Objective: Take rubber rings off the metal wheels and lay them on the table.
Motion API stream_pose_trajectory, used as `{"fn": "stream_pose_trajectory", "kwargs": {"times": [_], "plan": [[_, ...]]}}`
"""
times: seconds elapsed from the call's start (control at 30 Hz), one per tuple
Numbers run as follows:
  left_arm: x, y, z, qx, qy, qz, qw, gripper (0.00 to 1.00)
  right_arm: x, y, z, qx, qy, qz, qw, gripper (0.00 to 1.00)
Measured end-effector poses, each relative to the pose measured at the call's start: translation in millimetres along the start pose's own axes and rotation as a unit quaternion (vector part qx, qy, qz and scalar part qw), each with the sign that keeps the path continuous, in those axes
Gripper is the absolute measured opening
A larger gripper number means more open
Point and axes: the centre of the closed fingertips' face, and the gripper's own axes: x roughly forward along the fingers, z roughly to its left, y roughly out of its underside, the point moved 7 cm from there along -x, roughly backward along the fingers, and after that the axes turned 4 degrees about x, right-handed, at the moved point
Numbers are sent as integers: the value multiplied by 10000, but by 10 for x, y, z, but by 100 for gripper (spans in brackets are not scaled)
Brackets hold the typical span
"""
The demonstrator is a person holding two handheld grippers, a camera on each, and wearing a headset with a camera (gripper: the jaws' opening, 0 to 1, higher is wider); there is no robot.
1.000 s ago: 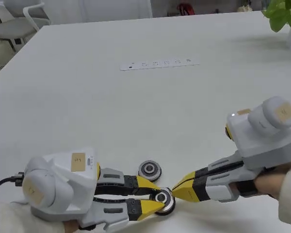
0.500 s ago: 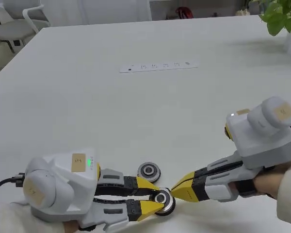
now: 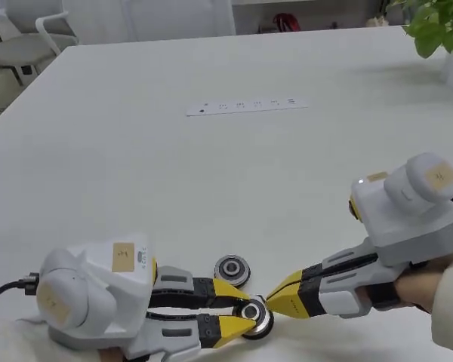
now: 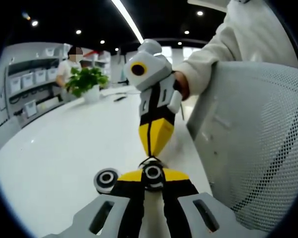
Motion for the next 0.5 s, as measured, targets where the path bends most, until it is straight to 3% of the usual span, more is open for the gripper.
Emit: {"fn": "stream_pose_trajectory", "kwargs": {"times": [0.5], "plan": [[17,-1,2,-19,-10,29,10000,13,4,-12,18,13,-74,-10,10000,0]]}}
